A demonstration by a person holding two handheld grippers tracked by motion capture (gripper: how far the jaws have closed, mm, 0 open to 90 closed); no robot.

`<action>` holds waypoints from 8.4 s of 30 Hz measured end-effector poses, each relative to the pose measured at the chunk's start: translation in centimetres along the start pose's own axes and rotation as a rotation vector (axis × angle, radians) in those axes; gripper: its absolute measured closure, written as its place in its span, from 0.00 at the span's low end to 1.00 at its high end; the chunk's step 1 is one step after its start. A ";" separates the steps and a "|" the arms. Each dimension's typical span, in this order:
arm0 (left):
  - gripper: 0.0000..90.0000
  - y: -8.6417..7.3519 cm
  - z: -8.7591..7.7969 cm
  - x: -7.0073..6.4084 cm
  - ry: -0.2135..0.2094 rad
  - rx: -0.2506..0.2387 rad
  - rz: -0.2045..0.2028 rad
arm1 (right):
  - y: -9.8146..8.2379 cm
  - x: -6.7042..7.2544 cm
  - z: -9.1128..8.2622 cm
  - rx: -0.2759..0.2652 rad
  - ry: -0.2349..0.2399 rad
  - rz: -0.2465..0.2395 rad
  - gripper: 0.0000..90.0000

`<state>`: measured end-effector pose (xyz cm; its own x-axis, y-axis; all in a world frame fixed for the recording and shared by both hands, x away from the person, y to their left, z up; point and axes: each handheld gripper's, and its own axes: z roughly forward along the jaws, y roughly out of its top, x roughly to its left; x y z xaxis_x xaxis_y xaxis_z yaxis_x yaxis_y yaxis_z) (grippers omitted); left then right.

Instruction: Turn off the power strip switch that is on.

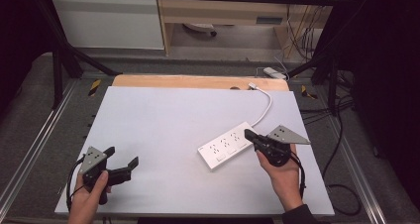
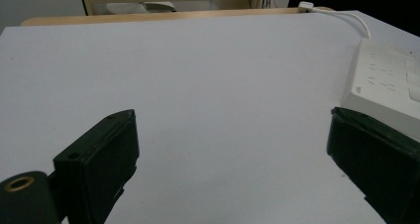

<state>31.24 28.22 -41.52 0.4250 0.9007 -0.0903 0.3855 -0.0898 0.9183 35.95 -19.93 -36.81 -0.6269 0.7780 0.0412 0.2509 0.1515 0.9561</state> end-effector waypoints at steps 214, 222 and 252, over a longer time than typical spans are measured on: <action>0.07 0.1 0.2 -0.6 -0.012 -0.001 0.025 | -2.1 1.9 3.6 0.171 0.053 0.054 1.00; 0.07 0.1 0.2 -0.6 -0.013 0.000 0.026 | -1.7 1.4 3.1 0.155 0.040 0.058 1.00; 0.07 0.0 0.3 -0.7 -0.025 0.008 0.028 | -0.5 -0.8 0.8 0.004 -0.055 0.079 0.11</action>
<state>31.18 27.43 -41.52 0.4561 0.8868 -0.0747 0.3797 -0.1180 0.9175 36.92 -20.17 -37.57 -0.5632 0.8202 0.1005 0.3013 0.0906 0.9492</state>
